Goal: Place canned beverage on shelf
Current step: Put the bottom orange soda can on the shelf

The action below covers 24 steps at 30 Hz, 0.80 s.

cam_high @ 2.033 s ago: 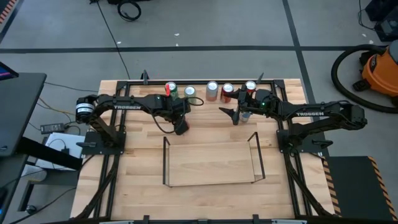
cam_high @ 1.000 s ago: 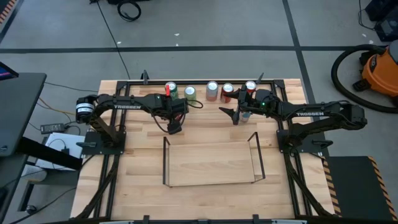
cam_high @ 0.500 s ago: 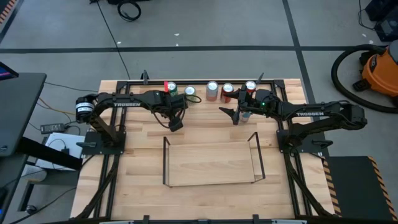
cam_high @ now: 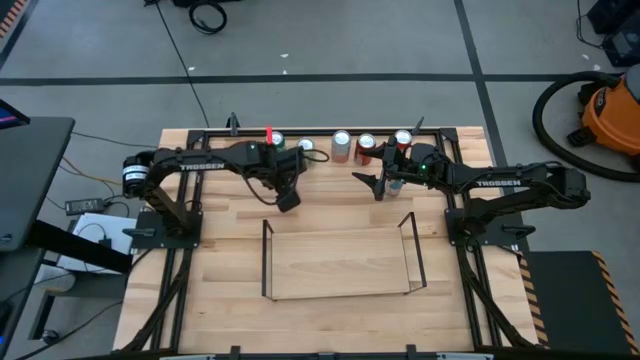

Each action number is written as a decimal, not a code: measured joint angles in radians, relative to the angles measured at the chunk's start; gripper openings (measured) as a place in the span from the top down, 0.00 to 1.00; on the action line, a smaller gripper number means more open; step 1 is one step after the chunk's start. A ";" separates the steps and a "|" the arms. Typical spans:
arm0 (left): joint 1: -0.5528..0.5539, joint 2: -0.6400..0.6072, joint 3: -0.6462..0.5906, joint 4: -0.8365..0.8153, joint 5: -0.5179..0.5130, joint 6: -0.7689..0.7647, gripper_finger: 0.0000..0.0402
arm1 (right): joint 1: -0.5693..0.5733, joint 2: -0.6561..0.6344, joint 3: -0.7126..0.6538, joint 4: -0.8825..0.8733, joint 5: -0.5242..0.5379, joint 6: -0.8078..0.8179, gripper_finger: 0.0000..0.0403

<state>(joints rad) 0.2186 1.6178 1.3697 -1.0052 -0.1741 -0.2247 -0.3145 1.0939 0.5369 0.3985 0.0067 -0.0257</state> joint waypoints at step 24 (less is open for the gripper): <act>-0.271 -0.001 0.207 -0.074 0.015 -0.394 0.26 | 0.013 0.000 0.000 -0.007 0.003 0.027 0.14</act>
<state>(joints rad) -0.0522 1.6173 1.5765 -1.0794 -0.1593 -0.6183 -0.3010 1.0939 0.5369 0.3912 0.0101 0.0009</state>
